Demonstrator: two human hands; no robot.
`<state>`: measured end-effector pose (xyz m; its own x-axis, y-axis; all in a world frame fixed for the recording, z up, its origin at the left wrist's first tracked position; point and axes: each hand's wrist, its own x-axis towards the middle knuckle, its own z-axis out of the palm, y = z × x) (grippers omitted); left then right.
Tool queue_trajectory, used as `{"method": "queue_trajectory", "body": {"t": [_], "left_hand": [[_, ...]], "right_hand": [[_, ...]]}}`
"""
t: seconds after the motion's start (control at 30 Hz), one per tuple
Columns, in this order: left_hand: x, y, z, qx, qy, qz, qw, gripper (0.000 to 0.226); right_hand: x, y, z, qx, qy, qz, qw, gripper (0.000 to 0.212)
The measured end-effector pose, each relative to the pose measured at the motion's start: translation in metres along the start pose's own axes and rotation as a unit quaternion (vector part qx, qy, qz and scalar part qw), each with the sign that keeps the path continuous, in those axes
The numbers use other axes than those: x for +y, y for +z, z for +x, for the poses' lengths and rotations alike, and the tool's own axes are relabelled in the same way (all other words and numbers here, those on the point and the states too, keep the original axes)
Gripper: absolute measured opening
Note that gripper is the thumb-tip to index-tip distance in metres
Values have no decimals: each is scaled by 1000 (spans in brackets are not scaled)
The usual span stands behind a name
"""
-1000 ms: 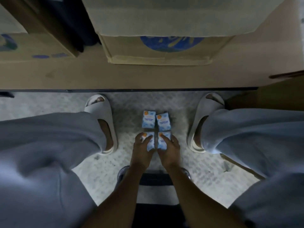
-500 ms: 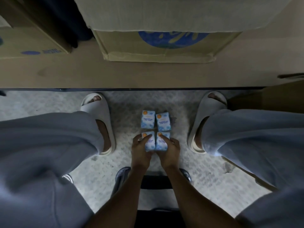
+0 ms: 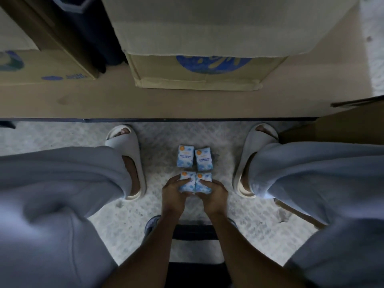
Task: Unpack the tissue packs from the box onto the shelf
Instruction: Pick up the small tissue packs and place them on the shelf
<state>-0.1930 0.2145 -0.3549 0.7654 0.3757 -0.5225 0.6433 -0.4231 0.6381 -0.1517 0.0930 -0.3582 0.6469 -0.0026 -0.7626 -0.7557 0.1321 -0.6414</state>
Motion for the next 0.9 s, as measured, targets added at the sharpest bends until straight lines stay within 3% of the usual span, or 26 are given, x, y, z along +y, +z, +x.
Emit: {"method": "queue_trajectory", "body": {"t": [0.13,0.27,0.37,0.5,0.67,0.9], "left_hand": [[12,-10,-9,18,12,-29,999,40],[19,-26,-17,57,21,-100,993,44],[27,-40,-20,86,37,-151,984,49],[69,-71,-32,109,86,-199,970,45],[118,-117,-46,174,143,-226,948,43],[183,-197,-83,269,267,-250,891,42]], "right_hand": [[-13,1,-10,11,-10,-16,1000,18],[-31,3,-26,-5,-157,-196,968,34],[-54,6,-38,-8,-177,-255,951,31],[-98,16,-59,-2,-191,-202,961,24],[-161,34,-108,34,-320,-264,909,36],[-240,65,-184,-23,-481,-240,843,38]]}}
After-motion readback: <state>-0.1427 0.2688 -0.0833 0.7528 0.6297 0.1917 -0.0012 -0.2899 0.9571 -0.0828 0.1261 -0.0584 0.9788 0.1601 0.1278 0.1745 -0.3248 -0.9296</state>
